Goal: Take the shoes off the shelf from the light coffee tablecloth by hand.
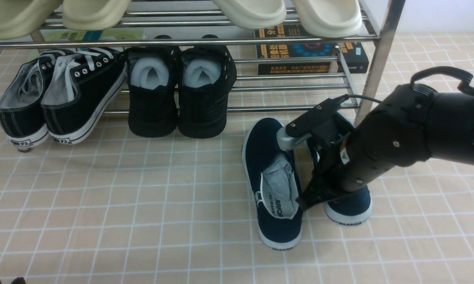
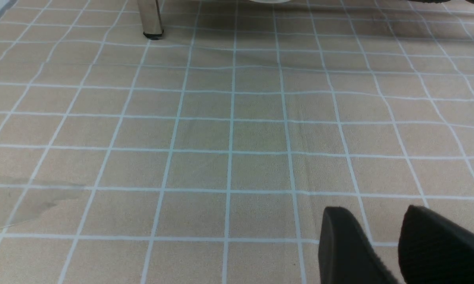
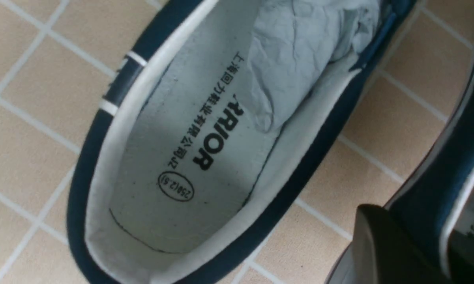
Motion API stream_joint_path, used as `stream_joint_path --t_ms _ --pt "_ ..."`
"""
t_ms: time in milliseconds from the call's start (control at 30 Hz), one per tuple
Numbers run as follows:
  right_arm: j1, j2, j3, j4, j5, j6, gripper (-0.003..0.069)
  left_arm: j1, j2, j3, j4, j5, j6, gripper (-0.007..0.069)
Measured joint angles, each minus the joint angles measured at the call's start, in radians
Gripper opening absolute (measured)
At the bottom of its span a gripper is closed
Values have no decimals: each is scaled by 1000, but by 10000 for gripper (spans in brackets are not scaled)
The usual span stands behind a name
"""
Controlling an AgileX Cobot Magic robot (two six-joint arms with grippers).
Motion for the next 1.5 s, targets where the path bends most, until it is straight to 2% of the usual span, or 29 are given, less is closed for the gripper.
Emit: stream_joint_path --t_ms 167,267,800,900,1000,1033,1067,1133,1233,1367,1500 --pt "-2 0 0 79 -7 -140 45 0 0 0 1 0 0 242" --pt "-7 0 0 92 -5 -177 45 0 0 0 1 0 0 242" --pt "-17 19 -1 106 -5 -194 53 0 0 0 4 0 0 242" --pt "-17 19 -1 106 -4 -192 95 0 0 0 8 0 0 242" --pt "-17 20 -1 105 15 -189 172 0 0 0 14 0 0 242" --pt "-17 20 -2 103 32 -189 218 0 0 0 14 0 0 242" --pt "-17 20 -2 103 34 -189 224 0 0 0 14 0 0 242" --pt "-17 20 -13 103 84 -188 295 0 0 0 16 0 0 242" --pt "-17 10 -53 103 151 -186 342 0 0 0 17 0 0 242" --pt "-17 -12 -120 103 243 -182 360 0 0 0 20 0 0 242" --pt "-17 -48 -214 103 391 -171 340 0 0 0 20 0 0 242"
